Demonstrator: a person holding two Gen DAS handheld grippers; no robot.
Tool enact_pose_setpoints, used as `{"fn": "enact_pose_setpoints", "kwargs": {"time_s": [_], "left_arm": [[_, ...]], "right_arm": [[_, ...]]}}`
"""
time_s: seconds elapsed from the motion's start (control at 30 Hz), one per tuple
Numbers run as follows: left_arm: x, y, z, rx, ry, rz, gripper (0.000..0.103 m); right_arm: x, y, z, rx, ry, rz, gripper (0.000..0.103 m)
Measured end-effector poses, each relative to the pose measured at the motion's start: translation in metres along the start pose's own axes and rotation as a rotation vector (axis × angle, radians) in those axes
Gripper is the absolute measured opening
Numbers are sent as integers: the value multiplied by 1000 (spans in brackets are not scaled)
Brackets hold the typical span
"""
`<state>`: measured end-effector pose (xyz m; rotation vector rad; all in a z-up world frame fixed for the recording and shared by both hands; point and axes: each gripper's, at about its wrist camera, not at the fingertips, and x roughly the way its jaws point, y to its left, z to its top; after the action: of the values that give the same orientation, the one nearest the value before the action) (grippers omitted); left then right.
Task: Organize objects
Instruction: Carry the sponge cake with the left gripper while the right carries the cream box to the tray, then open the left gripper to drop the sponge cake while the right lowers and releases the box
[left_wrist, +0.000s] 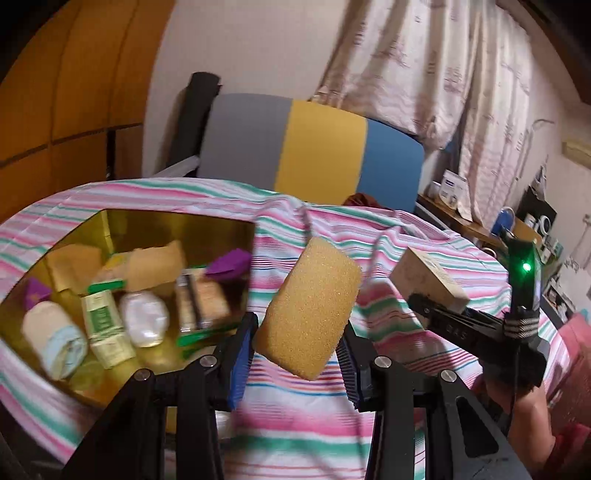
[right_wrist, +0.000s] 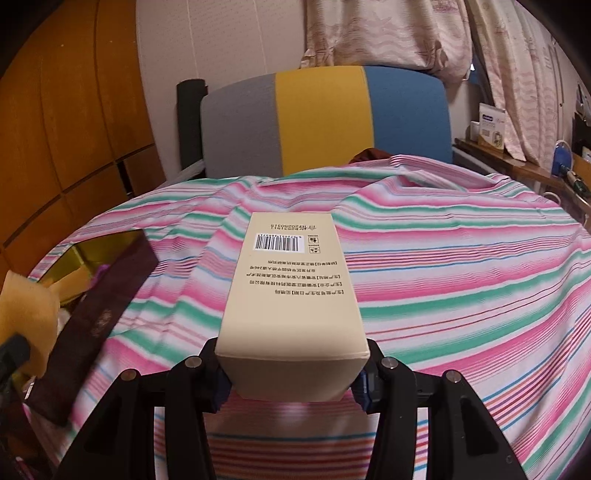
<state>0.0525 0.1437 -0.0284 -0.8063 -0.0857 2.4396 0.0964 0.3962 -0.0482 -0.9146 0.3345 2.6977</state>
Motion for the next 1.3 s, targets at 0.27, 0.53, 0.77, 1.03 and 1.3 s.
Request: {"fn": "enact_pose_setpoints", "kwargs": {"time_s": [0.27, 0.53, 0.77, 1.03, 1.3], "left_arm": [[-8, 47, 4, -25, 30, 103, 42], [1, 74, -9, -26, 90, 162, 45], [-6, 81, -17, -73, 82, 170, 80], [-31, 91, -16, -149, -40, 252, 103], [-31, 92, -15, -175, -10, 225, 103]], "right_arm": [[-13, 32, 4, 8, -26, 94, 51], [-21, 63, 13, 2, -35, 177, 51], [-24, 94, 15, -34, -23, 240, 51], [-16, 125, 18, -97, 11, 292, 51], [6, 150, 41, -178, 64, 322, 51]]}}
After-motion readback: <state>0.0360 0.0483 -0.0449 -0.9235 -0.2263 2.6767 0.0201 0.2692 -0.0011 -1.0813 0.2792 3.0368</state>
